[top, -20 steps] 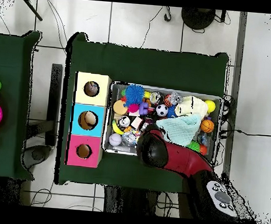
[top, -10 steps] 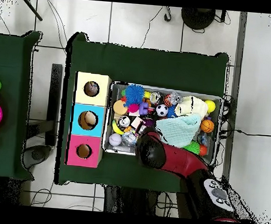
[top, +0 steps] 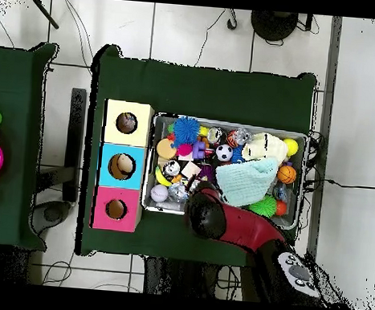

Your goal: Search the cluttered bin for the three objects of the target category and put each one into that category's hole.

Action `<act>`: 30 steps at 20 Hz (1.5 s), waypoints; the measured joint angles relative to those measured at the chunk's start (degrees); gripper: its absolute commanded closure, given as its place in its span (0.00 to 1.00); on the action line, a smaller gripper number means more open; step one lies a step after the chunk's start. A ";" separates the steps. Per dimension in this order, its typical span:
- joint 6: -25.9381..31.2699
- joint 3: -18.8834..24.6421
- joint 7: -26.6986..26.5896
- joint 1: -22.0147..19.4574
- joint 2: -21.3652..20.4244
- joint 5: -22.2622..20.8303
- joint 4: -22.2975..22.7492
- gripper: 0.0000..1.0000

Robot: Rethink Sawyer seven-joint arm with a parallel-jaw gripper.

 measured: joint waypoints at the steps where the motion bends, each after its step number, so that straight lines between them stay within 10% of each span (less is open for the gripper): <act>1: 0.00 -0.24 0.00 0.23 -0.09 0.00 0.24 0.00; 12: -0.03 -2.31 0.00 0.84 1.51 0.00 1.25 0.00; 13: -0.04 -2.50 0.00 0.85 1.74 0.00 1.25 1.00; 30: 0.35 -2.93 0.00 4.62 -4.47 0.65 4.90 1.00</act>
